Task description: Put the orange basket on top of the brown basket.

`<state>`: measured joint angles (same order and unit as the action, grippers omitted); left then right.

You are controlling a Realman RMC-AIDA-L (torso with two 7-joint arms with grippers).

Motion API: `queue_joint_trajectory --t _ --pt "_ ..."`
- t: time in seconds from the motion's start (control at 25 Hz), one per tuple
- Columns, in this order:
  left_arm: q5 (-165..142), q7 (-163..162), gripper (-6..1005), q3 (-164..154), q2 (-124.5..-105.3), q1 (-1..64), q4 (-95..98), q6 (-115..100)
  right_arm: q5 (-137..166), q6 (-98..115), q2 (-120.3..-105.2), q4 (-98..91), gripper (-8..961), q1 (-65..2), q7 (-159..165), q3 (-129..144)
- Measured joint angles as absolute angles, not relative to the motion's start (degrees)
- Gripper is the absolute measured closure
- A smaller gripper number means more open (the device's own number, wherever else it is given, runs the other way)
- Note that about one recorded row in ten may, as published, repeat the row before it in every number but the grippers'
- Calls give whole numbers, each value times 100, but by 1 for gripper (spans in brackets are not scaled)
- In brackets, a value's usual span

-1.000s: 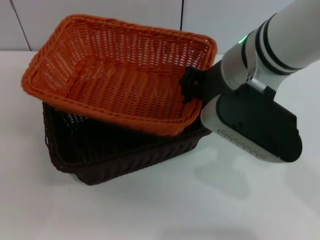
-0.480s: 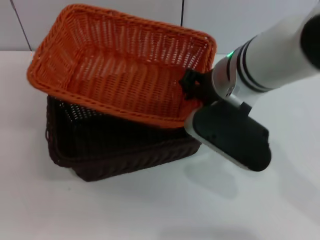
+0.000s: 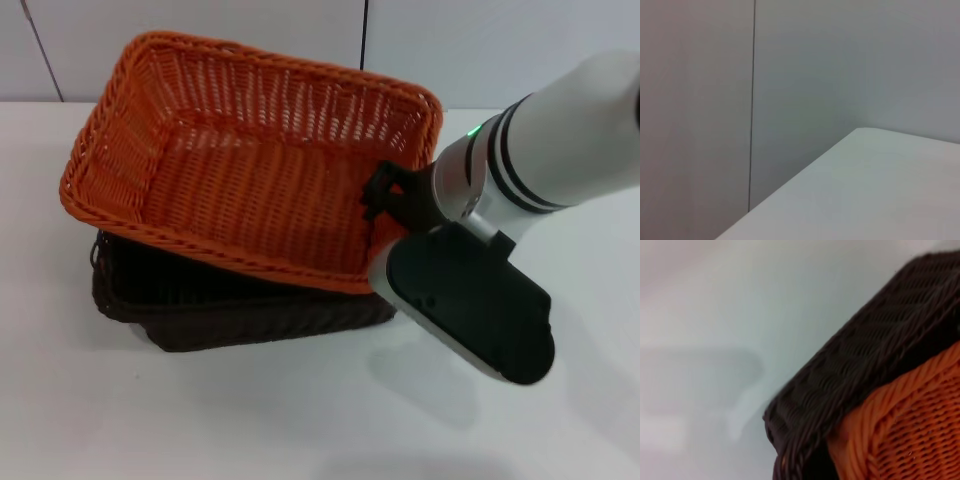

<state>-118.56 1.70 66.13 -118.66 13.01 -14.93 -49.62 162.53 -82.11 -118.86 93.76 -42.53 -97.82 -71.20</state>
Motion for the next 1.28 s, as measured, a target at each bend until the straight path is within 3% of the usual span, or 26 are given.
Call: queue_joint_trajectory --t 0.16,1.04,1.28 --pt "-11857 170 205 6619 -11855 1356 -1443 -4914 16202 -8684 -11933 10022 596 -4086 -9626 -7050" --pt "-11871 167 204 6677 -11843 1437 -1189 -4897 15713 -9475 -11958 11384 416 -3711 -8880 -6925" --pt "-11867 166 203 6726 -11846 1418 -1208 -4897 15515 -7820 -11987 10788 385 -3507 -7990 -6949"
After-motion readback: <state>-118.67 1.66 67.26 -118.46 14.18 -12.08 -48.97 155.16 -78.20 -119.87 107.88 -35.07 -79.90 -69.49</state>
